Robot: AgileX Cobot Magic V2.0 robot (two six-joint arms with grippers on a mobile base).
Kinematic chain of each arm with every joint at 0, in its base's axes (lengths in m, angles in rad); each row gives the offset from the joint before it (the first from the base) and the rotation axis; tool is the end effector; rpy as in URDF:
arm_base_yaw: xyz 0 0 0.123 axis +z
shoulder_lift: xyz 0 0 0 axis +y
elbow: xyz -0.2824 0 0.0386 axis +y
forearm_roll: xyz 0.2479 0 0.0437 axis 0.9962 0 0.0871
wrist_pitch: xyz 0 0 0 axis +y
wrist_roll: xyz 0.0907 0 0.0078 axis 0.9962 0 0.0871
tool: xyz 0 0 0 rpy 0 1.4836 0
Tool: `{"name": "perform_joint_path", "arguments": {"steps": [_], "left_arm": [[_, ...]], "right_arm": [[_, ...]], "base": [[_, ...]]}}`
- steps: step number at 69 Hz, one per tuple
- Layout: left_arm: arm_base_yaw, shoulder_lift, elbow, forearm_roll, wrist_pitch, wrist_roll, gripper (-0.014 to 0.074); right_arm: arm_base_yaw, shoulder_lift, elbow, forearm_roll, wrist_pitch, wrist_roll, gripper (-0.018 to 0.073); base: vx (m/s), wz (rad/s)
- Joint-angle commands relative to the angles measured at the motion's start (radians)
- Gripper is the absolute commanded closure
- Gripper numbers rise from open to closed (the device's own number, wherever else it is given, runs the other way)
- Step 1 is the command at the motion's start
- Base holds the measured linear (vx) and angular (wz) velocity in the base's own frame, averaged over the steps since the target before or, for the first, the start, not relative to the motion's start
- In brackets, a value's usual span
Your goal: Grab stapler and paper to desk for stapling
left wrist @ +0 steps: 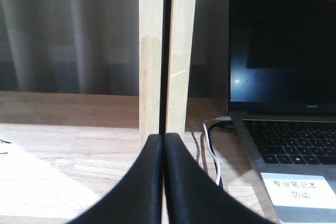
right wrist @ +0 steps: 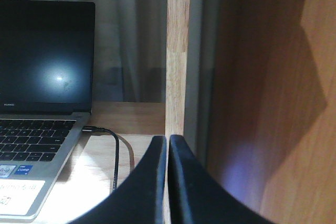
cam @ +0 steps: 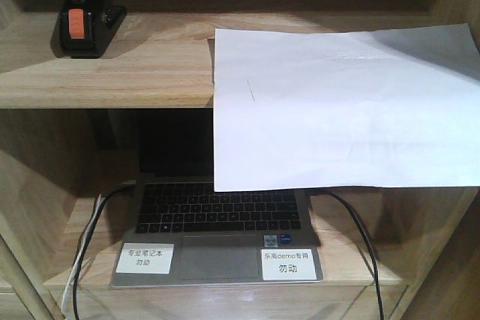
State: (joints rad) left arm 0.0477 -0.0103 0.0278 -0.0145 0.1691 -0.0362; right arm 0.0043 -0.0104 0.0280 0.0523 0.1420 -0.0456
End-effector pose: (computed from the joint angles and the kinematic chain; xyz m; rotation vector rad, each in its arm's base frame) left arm 0.0564 0.0025 0.1889 -0.0801 1.6683 -0.0041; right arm 0.0566 0.0009 0.1913 -0.0041 1.6430 0.0141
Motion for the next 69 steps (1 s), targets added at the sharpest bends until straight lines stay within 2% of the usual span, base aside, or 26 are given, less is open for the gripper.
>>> {"name": "perform_joint_path", "arguments": {"steps": [1, 69], "left_arm": [[0.002, -0.012, 0.027, -0.004, -0.072, -0.008, 0.0603], [0.002, -0.012, 0.027, -0.004, -0.073, -0.007, 0.0603]], "right_arm": [[-0.005, -0.017, 0.012, 0.000, -0.077, -0.002, 0.0564], [-0.005, -0.017, 0.012, 0.001, -0.088, -0.002, 0.0564]], "base": [[0.00, 0.00], [0.00, 0.00]]}}
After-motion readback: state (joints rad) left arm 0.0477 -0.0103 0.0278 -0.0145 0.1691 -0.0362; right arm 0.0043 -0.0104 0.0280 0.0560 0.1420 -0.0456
